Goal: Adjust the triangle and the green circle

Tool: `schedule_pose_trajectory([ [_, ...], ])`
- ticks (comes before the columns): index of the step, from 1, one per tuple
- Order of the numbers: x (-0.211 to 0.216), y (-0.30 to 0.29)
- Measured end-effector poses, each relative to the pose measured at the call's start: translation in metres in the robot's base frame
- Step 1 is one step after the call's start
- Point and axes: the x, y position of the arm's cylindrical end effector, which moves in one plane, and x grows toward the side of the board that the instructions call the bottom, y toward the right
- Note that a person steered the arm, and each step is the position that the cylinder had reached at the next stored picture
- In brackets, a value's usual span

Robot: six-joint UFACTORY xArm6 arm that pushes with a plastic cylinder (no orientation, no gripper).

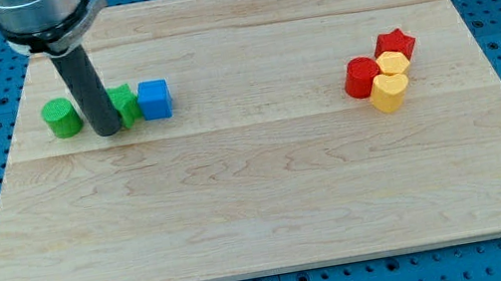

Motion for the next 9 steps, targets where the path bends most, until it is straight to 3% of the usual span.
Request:
schedule_pose_trajectory([
  [1,0.0,0.015],
  [2,0.028,0.004],
  [3,0.085,0.04],
  [4,0.029,0.164],
  [5,-0.06,0.164],
  [6,-0.103,0.083],
  [8,-0.078,-0.025],
  [9,-0.076,-0.029],
])
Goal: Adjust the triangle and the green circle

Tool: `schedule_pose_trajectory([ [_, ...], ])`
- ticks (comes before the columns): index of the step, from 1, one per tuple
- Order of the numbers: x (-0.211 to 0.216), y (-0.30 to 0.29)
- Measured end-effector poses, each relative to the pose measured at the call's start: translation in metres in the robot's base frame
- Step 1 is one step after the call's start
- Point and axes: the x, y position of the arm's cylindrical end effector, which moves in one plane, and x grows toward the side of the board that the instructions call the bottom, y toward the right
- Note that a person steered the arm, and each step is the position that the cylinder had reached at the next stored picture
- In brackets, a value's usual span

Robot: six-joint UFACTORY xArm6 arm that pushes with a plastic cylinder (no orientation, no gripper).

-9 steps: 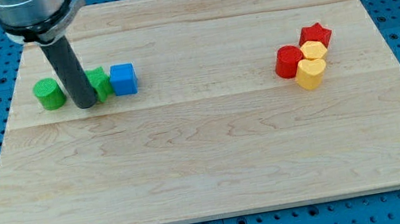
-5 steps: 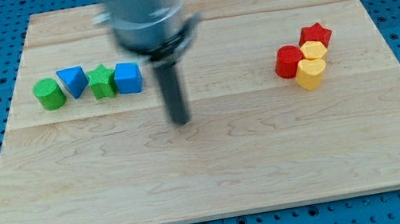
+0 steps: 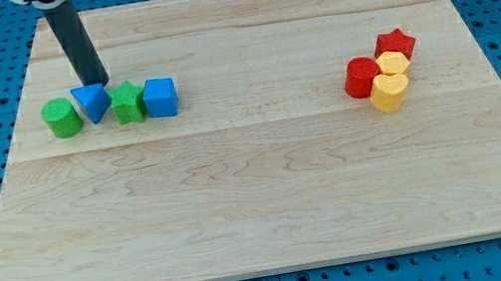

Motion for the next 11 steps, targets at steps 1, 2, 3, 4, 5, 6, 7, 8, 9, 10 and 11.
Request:
schedule_pose_trajectory([
  [1,0.011,-0.004],
  [2,0.01,0.001],
  [3,-0.001,0.024],
  [4,-0.014,0.112],
  [5,0.017,0.207],
  [6,0.112,0.168],
  [7,0.156,0.072],
  [8,0.12,0.003],
  [9,0.104,0.0],
  [10,0.098,-0.026],
  [11,0.087,-0.027],
])
